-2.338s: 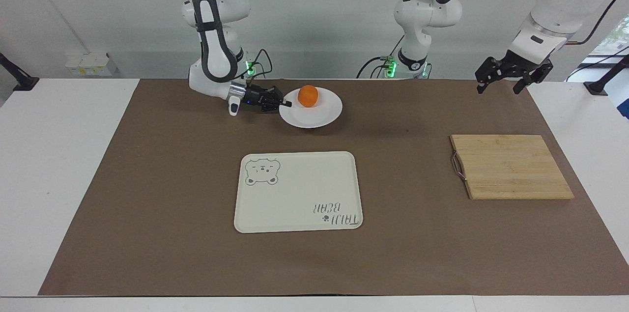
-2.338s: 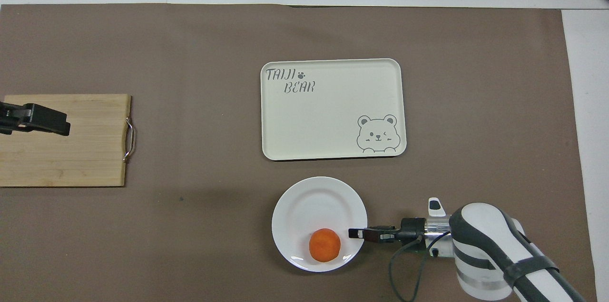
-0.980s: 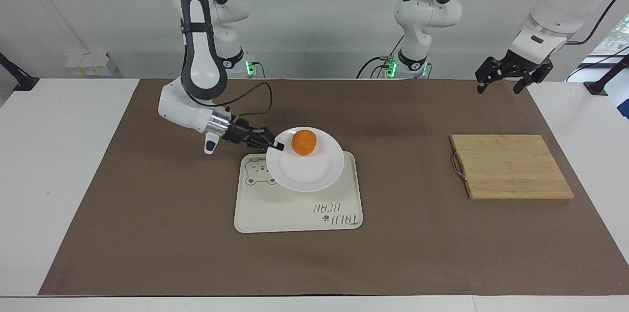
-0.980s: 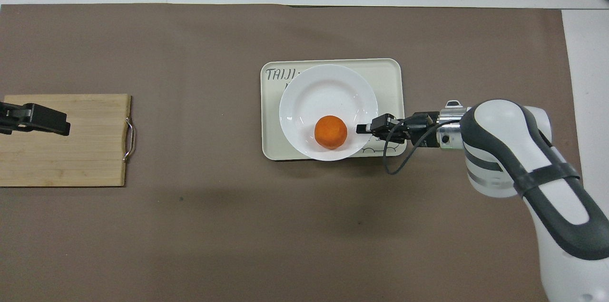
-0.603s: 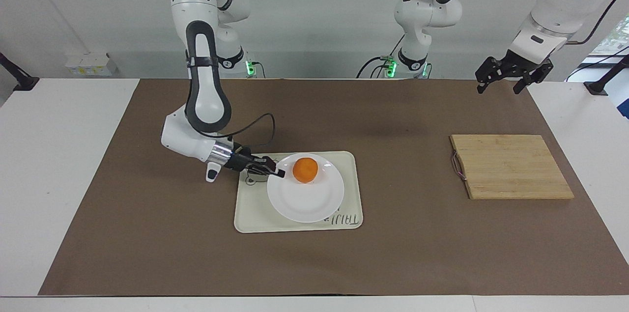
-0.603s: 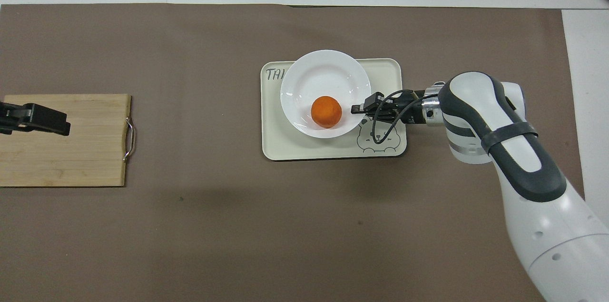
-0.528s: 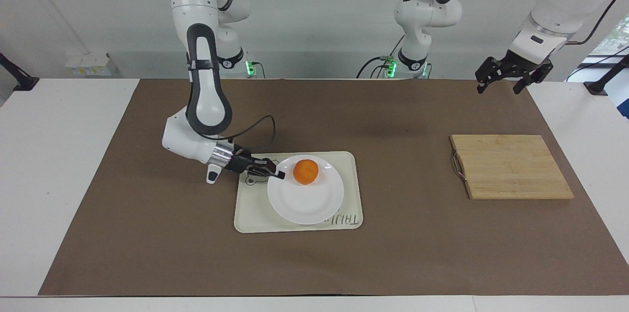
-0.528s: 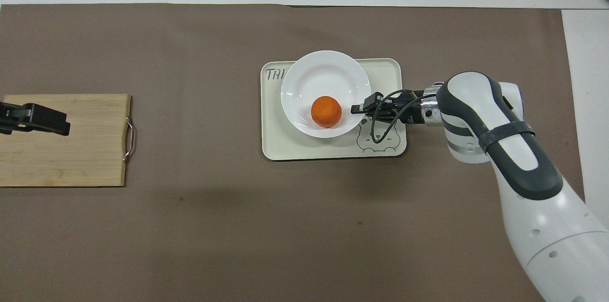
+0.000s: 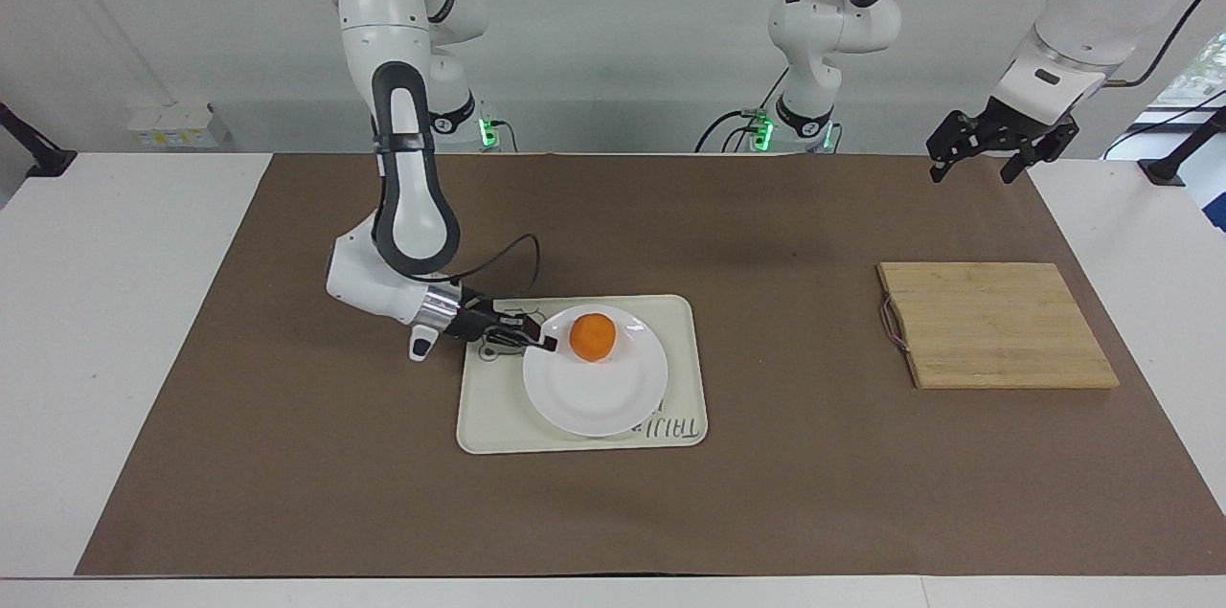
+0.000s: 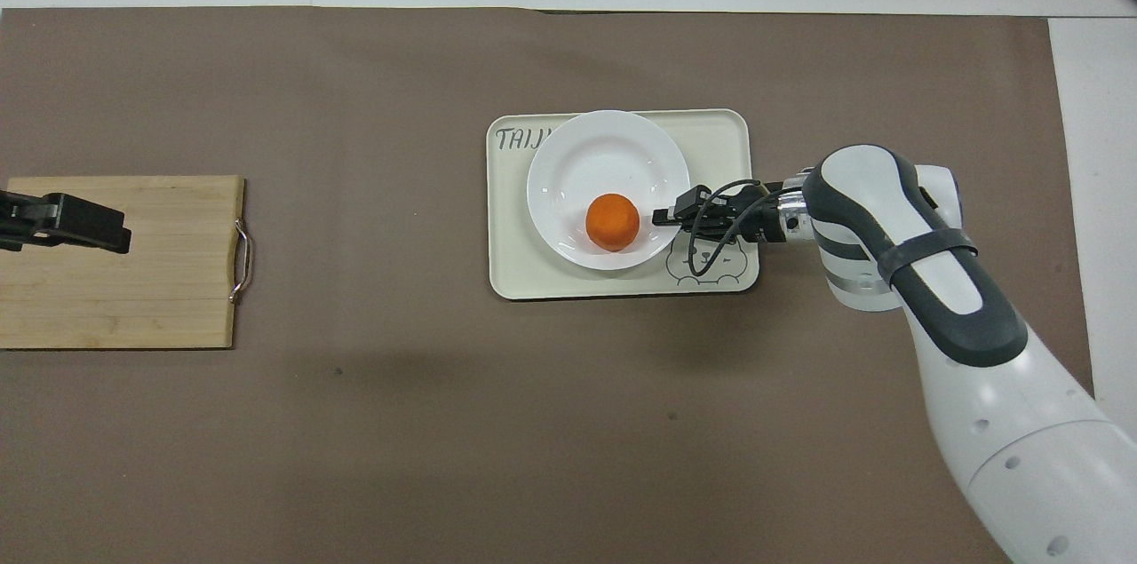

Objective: Place orange and plate with both arms

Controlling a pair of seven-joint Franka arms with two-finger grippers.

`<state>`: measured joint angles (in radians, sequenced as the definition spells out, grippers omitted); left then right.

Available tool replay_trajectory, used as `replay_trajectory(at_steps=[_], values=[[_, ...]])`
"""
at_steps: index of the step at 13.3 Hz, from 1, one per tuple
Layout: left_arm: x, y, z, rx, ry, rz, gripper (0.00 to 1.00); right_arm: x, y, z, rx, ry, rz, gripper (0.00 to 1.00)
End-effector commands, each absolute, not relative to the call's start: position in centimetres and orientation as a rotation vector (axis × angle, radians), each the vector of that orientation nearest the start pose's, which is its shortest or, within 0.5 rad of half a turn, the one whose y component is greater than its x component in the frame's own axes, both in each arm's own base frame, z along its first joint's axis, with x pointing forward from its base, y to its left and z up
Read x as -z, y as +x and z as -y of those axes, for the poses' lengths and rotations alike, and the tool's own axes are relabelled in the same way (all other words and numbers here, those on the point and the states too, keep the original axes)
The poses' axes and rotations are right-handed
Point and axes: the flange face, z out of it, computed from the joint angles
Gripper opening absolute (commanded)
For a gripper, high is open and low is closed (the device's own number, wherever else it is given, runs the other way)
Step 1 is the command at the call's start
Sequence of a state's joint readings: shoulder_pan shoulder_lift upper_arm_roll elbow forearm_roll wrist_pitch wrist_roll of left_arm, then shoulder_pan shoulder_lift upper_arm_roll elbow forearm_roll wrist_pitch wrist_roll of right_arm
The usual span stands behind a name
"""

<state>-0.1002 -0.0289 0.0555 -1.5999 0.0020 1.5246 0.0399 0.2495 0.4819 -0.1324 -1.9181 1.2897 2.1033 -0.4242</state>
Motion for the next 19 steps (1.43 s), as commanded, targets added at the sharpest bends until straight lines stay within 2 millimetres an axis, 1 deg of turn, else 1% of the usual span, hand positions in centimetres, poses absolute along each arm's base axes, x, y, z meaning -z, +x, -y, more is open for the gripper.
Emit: replay_trajectory(at_steps=[1, 2, 4, 6, 7, 9, 11, 13, 15, 16, 18, 19], values=[[-62.7, 53.4, 2.1, -0.074, -3.118, -0.128, 1.00, -25.1, 60.3, -11.2, -0.090, -2.185, -0.338, 1.00], [-62.8, 53.4, 2.1, -0.072, -3.118, -0.128, 1.00, -26.2, 60.4, -11.1, -0.083, -2.205, -0.326, 1.00], [-62.8, 53.4, 2.1, -0.072, -3.118, -0.128, 1.00, -29.1, 60.7, -10.4, -0.090, -2.290, -0.298, 1.00], [-62.8, 53.4, 2.1, -0.072, -3.118, -0.128, 1.00, -32.0, 61.0, -8.7, -0.065, -2.357, -0.280, 1.00], [-62.8, 53.4, 2.1, -0.072, -3.118, -0.128, 1.00, -33.7, 60.8, -8.5, -0.048, -2.401, -0.243, 1.00], [-62.8, 53.4, 2.1, -0.072, -3.118, -0.128, 1.00, -37.2, 60.5, -7.2, -0.015, -2.551, -0.166, 1.00], [-62.8, 53.4, 2.1, -0.072, -3.118, -0.128, 1.00, -40.6, 59.9, -5.6, 0.026, -2.690, -0.108, 1.00], [-62.8, 53.4, 2.1, -0.072, -3.118, -0.128, 1.00, -42.9, 59.1, -4.0, 0.014, -2.777, -0.088, 1.00], [-62.8, 53.4, 2.1, -0.072, -3.118, -0.128, 1.00, -45.5, 58.5, -2.1, -0.023, -2.864, -0.105, 1.00], [-62.8, 53.4, 2.1, -0.072, -3.118, -0.128, 1.00, -46.8, 58.1, -1.6, -0.044, -2.902, -0.121, 1.00], [-62.7, 53.4, 2.1, -0.074, -3.118, -0.128, 1.00, -50.9, 56.9, -0.5, -0.029, -3.055, -0.088, 1.00], [-62.7, 53.4, 2.1, -0.074, -3.118, -0.128, 1.00, -53.0, 56.2, 0.0, -0.034, -3.095, -0.069, 1.00]])
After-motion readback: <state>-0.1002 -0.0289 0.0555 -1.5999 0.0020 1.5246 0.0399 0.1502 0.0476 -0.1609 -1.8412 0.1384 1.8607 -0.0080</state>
